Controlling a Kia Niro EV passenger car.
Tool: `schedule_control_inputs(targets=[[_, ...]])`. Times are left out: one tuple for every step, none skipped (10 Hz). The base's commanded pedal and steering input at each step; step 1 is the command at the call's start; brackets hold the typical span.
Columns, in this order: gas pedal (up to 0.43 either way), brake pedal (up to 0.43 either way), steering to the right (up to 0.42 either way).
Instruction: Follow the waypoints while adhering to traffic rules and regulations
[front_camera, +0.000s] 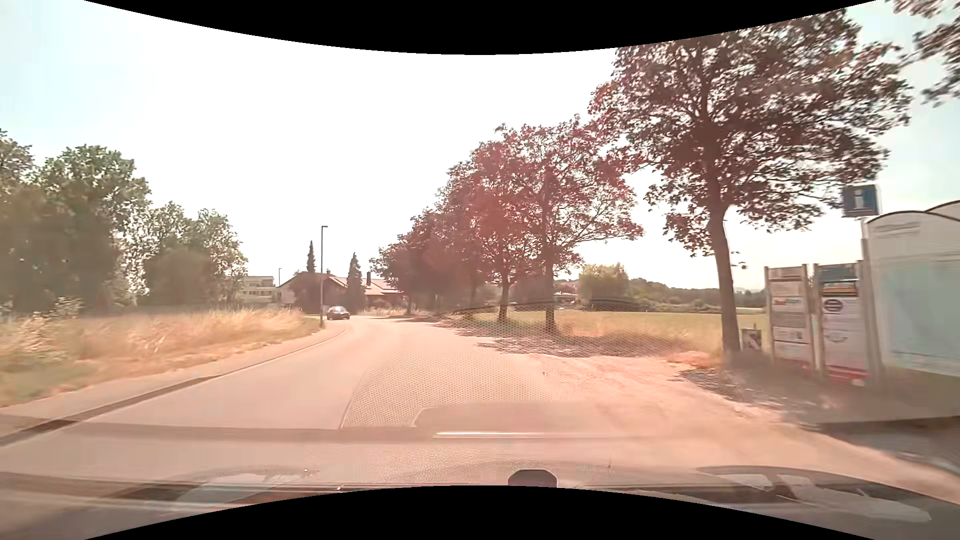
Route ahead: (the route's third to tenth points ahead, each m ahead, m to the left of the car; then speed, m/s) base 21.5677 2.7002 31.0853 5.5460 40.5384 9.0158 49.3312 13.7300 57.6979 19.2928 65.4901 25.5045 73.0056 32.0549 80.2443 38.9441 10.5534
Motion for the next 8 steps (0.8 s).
schedule_control_inputs(targets=[[0.197, 0.000, -0.039], [0.197, 0.000, -0.040], [0.189, 0.000, -0.040], [0.189, 0.000, -0.040], [0.177, 0.000, -0.041], [0.169, 0.000, -0.041], [0.150, 0.000, -0.041], [0.110, 0.000, -0.041]])
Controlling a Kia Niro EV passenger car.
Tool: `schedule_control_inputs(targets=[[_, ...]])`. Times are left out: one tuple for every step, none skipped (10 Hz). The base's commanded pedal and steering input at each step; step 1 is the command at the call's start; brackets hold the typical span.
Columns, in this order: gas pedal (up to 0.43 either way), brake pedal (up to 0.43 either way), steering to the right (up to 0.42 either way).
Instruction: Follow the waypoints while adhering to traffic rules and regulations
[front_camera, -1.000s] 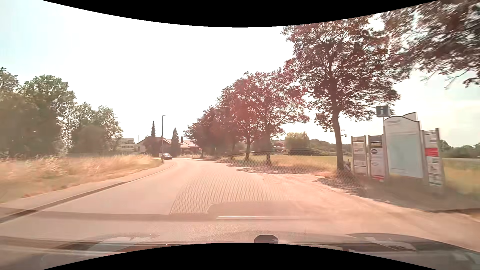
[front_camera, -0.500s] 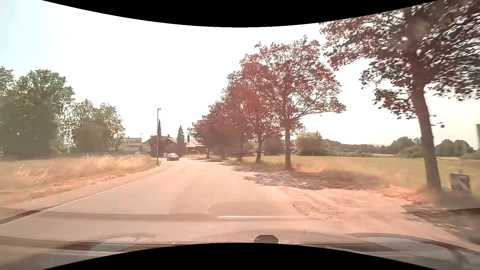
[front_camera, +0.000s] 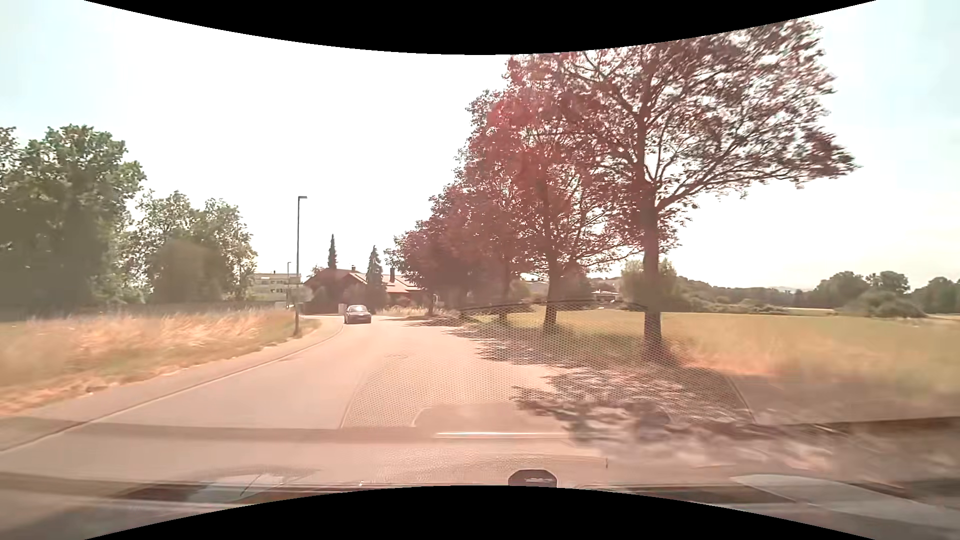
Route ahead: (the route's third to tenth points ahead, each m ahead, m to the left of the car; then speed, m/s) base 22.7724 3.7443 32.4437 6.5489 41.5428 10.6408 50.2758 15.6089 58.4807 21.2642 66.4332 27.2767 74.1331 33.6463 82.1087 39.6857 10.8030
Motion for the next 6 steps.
schedule_control_inputs(targets=[[0.110, 0.000, -0.042], [0.110, 0.000, -0.042], [0.110, 0.000, -0.042], [0.110, 0.000, -0.042], [0.110, 0.000, -0.042], [0.098, 0.000, -0.042]])
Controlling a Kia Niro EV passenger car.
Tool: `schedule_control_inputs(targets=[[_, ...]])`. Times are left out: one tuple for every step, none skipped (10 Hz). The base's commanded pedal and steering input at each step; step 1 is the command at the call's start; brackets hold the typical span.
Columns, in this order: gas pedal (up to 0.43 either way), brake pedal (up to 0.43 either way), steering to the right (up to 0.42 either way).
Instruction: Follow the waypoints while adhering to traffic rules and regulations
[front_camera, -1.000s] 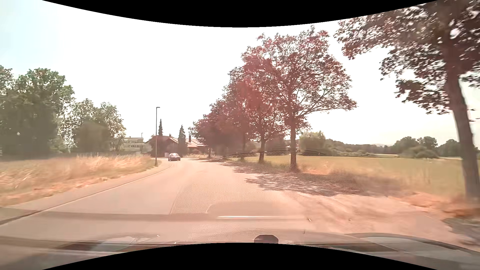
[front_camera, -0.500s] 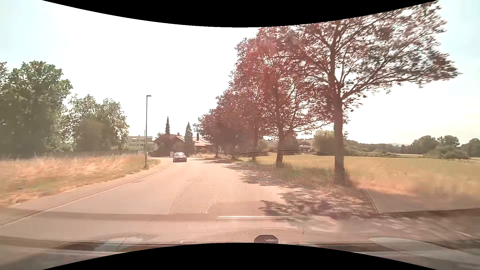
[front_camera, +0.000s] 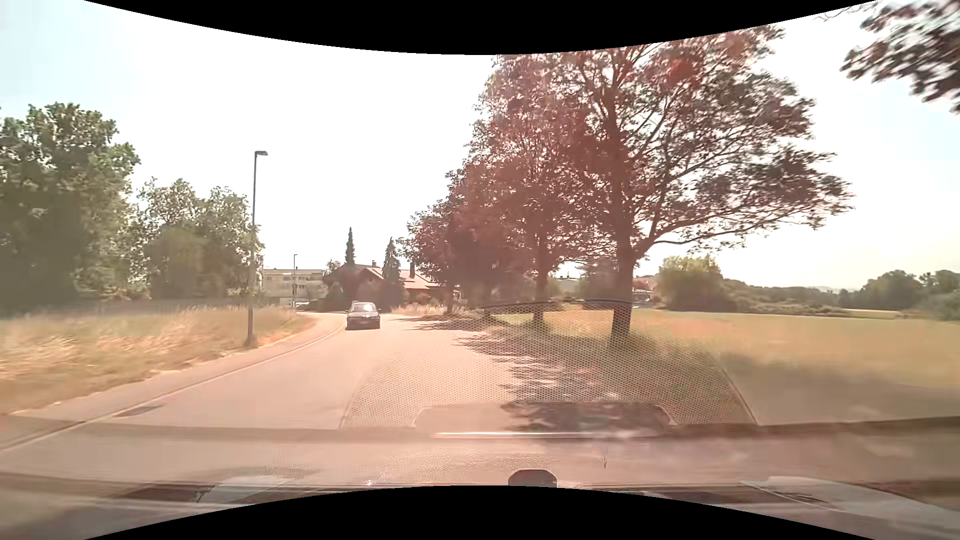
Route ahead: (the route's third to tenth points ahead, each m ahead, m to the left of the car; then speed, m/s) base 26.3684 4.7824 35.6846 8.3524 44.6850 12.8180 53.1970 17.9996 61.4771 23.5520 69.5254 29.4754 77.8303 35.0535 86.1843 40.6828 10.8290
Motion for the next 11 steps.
schedule_control_inputs(targets=[[0.098, 0.000, -0.041], [0.098, 0.000, -0.040], [0.087, 0.000, -0.040], [0.067, 0.000, -0.040], [0.059, 0.000, -0.040], [0.059, 0.000, -0.040], [0.059, 0.000, -0.040], [0.059, 0.000, -0.040], [0.059, 0.000, -0.040], [0.059, 0.000, -0.043], [0.059, 0.000, -0.044]])
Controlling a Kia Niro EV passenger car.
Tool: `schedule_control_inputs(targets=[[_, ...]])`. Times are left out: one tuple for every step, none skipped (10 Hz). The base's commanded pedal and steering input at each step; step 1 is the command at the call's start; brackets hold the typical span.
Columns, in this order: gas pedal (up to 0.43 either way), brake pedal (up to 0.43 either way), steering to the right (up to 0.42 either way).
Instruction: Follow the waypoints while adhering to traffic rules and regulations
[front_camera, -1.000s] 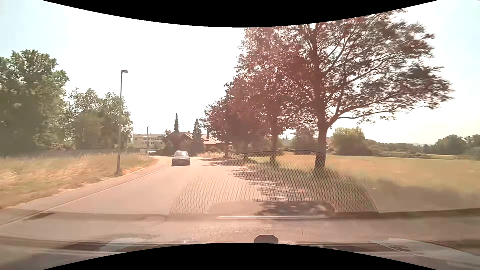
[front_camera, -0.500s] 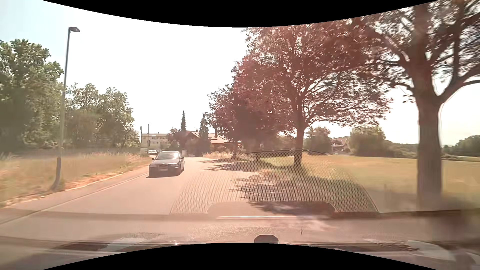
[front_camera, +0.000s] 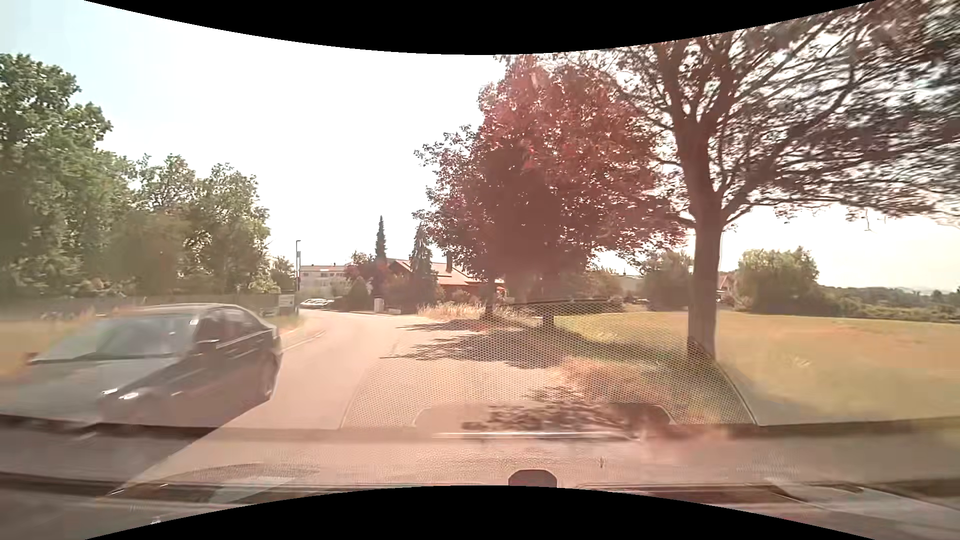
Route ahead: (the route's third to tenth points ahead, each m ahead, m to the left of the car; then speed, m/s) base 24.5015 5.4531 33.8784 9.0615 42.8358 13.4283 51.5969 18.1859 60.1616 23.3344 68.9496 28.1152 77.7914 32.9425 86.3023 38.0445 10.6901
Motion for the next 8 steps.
schedule_control_inputs(targets=[[0.059, 0.000, -0.046], [0.059, 0.000, -0.049], [0.067, 0.000, -0.050], [0.067, 0.000, -0.051], [0.067, 0.000, -0.051], [0.067, 0.000, -0.051], [0.079, 0.000, -0.051], [0.079, 0.000, -0.052]])
